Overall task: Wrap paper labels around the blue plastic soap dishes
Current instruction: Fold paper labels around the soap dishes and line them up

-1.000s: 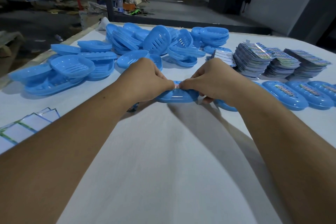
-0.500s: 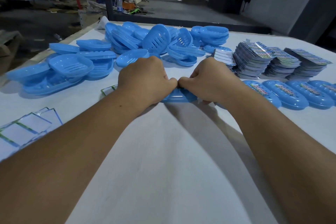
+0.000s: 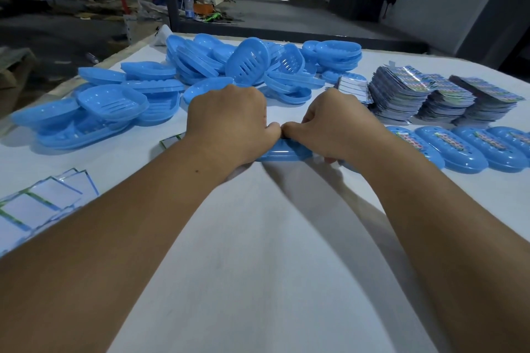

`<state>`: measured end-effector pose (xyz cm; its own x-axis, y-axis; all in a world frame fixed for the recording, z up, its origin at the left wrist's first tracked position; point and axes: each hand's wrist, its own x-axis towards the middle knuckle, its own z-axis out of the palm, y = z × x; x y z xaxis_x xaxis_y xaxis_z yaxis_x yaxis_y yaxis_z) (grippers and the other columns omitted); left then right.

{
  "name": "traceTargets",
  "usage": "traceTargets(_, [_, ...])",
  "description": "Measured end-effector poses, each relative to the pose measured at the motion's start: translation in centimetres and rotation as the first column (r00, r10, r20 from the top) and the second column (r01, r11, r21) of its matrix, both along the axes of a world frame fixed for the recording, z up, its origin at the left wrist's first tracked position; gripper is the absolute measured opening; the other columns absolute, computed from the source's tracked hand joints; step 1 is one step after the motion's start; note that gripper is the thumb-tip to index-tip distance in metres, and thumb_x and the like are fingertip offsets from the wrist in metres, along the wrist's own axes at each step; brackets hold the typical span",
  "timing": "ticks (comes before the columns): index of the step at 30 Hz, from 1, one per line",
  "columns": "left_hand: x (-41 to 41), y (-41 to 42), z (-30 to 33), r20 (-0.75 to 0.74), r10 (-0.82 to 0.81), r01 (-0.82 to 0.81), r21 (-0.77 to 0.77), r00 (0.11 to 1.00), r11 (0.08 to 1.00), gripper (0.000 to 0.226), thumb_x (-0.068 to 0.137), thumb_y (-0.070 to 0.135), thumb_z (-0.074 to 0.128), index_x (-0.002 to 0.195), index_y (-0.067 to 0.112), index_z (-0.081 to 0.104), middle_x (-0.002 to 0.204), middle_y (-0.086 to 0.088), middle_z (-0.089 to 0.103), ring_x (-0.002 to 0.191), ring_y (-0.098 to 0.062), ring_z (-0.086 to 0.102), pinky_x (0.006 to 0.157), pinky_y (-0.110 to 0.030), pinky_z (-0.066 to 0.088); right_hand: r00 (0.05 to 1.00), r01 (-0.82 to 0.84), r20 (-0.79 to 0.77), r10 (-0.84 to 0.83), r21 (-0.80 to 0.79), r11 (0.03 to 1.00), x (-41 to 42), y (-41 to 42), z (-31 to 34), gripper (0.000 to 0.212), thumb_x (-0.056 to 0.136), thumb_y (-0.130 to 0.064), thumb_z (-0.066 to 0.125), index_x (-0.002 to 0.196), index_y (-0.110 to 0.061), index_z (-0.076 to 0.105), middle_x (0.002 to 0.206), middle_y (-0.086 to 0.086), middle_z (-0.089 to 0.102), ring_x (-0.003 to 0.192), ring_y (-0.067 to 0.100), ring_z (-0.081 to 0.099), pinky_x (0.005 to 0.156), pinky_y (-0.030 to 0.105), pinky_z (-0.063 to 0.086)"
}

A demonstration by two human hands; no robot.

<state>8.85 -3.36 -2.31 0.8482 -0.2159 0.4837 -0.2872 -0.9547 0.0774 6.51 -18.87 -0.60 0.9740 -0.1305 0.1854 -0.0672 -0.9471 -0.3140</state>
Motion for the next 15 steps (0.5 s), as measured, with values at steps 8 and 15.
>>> traceTargets(8, [0.6, 1.4, -0.1, -0.119, -0.04, 0.031, -0.073, 0.992, 0.997, 0.039, 0.082, 0.068, 0.057, 0.085, 0.03, 0.05, 0.084, 0.007, 0.057, 0.084, -0.022, 0.054, 0.065, -0.034, 0.033, 0.997, -0.031, -0.064, 0.034, 0.048, 0.998, 0.2, -0.6, -0.1, 0.05, 0.085, -0.057, 0.067, 0.073, -0.009, 0.071, 0.056, 0.007, 0.071, 0.052, 0.022, 0.069, 0.059, 0.03, 0.058])
traceTargets(15, [1.2, 2.2, 0.1, -0.144, -0.036, -0.003, -0.262, 0.989, 0.965, 0.034, 0.097, 0.059, 0.042, 0.087, 0.028, 0.052, 0.08, 0.007, 0.056, 0.076, -0.017, 0.054, 0.062, -0.035, 0.035, 0.974, -0.135, 0.209, 0.091, 0.212, 0.968, 0.6, -1.5, 0.0, 0.012, 0.09, -0.036, 0.065, 0.088, -0.025, 0.069, 0.082, -0.012, 0.068, 0.077, 0.007, 0.063, 0.065, 0.018, 0.048])
